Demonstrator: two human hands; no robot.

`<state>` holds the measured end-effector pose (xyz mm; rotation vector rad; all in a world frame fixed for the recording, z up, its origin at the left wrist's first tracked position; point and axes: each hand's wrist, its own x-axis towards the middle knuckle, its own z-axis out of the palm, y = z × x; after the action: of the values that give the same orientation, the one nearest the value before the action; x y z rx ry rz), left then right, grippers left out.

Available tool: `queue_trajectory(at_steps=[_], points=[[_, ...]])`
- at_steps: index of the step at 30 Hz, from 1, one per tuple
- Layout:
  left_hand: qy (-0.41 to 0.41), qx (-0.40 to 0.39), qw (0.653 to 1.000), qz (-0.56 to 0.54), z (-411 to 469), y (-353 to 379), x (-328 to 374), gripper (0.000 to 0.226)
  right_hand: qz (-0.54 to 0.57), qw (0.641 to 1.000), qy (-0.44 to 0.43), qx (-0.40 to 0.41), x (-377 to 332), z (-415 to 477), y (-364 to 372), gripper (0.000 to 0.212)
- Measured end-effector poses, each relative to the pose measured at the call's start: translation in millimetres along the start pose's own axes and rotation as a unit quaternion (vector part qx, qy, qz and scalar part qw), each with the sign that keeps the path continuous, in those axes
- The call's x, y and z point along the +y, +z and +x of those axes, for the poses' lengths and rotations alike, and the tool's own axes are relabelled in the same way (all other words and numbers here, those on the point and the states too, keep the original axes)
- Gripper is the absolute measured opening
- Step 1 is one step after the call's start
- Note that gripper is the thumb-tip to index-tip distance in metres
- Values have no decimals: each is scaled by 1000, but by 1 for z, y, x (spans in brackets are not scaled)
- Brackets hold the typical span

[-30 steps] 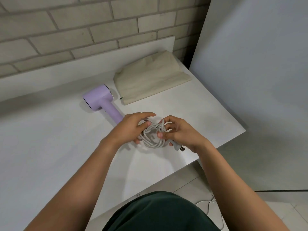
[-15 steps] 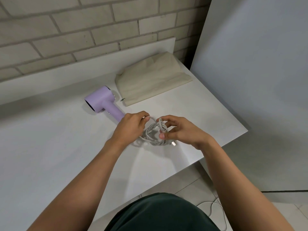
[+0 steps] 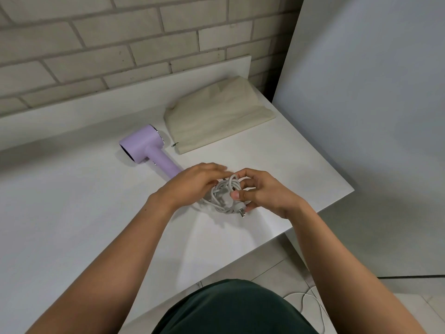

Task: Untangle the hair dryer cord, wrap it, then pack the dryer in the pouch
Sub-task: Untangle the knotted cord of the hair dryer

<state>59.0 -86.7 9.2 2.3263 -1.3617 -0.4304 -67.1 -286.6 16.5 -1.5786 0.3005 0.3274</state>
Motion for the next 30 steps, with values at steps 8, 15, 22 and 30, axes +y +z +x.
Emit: queue_trajectory(at_steps=[8,15,22,30], points=[[-70,95,991,62,0,0,-2,28,18,1000,-2,8,-2,1,3,38],[-153,71,986,13,5,-3,-7,28,-26,999,-37,16,2,6,8,45],[-201,79,975,-59,-3,-12,-5,33,-110,984,-75,117,14,14,9,36],[-246,113,960,-69,-7,-12,-5,31,-63,991,-53,107,13,6,10,36]])
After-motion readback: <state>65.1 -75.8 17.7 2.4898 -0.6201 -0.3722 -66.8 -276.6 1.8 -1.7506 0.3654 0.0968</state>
